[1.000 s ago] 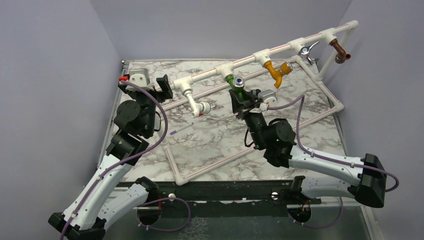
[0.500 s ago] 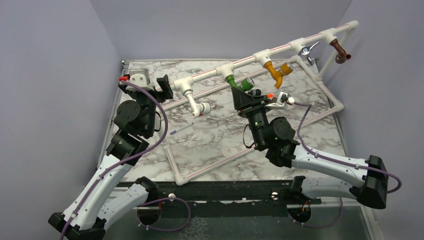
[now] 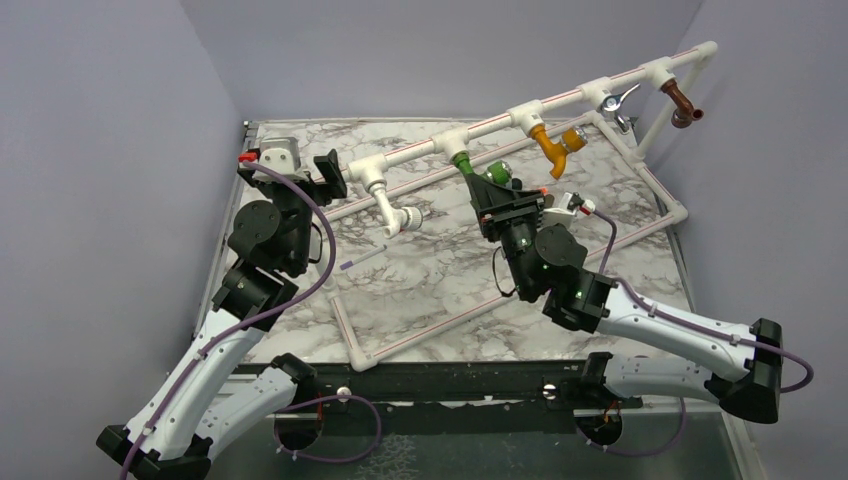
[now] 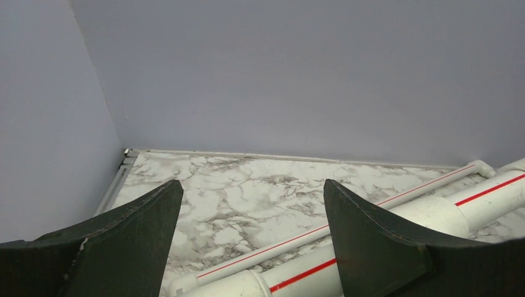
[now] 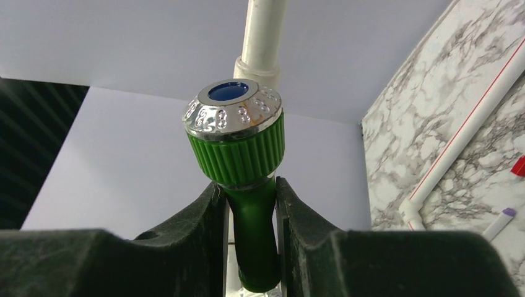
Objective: Install the water faucets
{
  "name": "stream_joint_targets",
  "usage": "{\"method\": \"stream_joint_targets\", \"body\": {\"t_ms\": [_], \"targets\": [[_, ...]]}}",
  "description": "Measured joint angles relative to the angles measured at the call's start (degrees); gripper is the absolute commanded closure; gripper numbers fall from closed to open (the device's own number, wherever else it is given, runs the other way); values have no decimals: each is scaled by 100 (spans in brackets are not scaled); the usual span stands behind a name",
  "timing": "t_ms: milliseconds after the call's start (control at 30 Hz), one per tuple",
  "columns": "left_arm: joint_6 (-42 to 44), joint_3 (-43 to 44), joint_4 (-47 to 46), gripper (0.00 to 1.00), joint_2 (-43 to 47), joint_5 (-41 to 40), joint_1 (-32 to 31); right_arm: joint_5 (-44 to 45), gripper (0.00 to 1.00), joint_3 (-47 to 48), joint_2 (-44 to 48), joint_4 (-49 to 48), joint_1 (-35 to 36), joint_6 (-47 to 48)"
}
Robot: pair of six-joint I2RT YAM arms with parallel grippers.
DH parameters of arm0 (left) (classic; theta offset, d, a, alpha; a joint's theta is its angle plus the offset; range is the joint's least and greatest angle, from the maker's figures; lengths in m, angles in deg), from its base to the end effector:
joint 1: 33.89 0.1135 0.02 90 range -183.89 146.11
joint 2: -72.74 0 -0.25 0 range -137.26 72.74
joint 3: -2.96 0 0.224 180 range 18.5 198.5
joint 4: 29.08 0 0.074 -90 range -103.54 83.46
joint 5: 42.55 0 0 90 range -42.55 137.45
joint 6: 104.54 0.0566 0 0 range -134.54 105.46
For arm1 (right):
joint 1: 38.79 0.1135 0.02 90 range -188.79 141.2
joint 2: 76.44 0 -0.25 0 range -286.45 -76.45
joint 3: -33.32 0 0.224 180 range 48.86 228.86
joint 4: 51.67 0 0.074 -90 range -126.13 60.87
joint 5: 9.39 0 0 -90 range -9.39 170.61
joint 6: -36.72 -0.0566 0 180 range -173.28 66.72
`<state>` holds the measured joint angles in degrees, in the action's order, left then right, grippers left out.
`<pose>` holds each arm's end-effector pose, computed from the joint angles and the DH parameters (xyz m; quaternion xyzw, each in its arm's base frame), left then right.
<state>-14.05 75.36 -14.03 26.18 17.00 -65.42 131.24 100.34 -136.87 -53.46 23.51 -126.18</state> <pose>0.1602 -0.0646 0.4156 -0.0248 0.6471 -0.0376 0.7611 0.1447 0.1814 0.3727 0.3768 0.5584 0.5261 0.5191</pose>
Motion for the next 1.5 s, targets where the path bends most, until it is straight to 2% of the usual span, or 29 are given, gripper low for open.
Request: {"method": "stream_joint_targets", "body": {"t_ms": [200,400,667,800,900,1167,1500], "targets": [[-7,0,0,15,-2,17,0,-7,100,24,15,219,0,-721],[-4,0,-2,15,-7,17,0,-17,98,98,15,402,0,-922],[-7,0,-4,15,-9,17,0,-15,64,138,22,483,0,-876],[-7,0,-4,15,-9,15,4,-7,44,109,79,549,0,-852],[-7,0,-7,15,-13,15,4,0,35,13,216,647,0,-815],[-7,0,-9,15,-15,15,7,-11,28,-186,573,645,0,-476],[-4,0,-9,15,-15,15,7,-210,27,-188,981,719,0,909]]}}
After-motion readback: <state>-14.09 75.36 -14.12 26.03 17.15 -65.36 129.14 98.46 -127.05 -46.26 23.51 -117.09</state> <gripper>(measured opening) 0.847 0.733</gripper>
